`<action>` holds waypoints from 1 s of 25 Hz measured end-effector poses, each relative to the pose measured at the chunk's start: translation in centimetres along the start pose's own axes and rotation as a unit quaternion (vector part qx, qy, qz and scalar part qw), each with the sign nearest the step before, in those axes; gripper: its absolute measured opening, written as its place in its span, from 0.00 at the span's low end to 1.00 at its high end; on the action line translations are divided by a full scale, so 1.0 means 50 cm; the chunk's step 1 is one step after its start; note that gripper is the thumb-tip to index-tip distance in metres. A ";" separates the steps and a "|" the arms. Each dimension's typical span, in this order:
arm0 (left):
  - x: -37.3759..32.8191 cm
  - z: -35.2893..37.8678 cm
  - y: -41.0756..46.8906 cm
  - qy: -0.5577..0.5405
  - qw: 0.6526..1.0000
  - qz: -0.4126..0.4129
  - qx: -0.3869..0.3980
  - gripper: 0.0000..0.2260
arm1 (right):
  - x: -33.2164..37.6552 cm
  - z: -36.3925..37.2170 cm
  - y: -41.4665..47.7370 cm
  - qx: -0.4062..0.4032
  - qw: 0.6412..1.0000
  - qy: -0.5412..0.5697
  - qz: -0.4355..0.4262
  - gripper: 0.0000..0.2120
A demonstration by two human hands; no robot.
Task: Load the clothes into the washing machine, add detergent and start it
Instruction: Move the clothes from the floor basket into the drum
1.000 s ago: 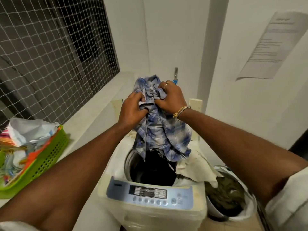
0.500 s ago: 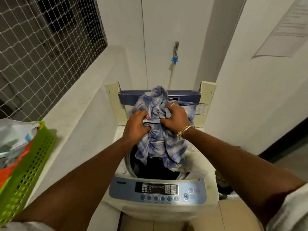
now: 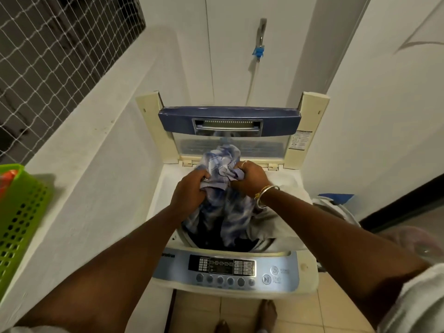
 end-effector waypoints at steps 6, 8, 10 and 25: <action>0.033 0.041 0.000 -0.012 0.996 -0.039 0.079 0.40 | 0.009 0.042 0.025 0.064 0.998 -0.002 0.009 0.17; 0.020 0.054 -0.001 -0.007 0.995 -0.041 0.088 0.47 | 0.014 0.062 0.022 0.062 0.998 0.021 0.011 0.16; 0.002 0.070 -0.002 -0.015 0.993 -0.063 0.097 0.41 | 0.012 0.080 0.017 0.095 0.995 0.019 0.005 0.14; -0.097 0.134 0.100 -0.050 0.978 -0.078 0.188 0.25 | -0.096 -0.018 -0.007 0.058 0.991 0.013 0.123 0.27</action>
Point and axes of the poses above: each hand's wrist, its own y-axis towards the middle knuckle, its own z-axis out of the palm, x = y × z, the point moved 2 cm from there along y, towards the middle knuckle, and after that the axes turned 9 degrees about x, right-handed, at the moved point
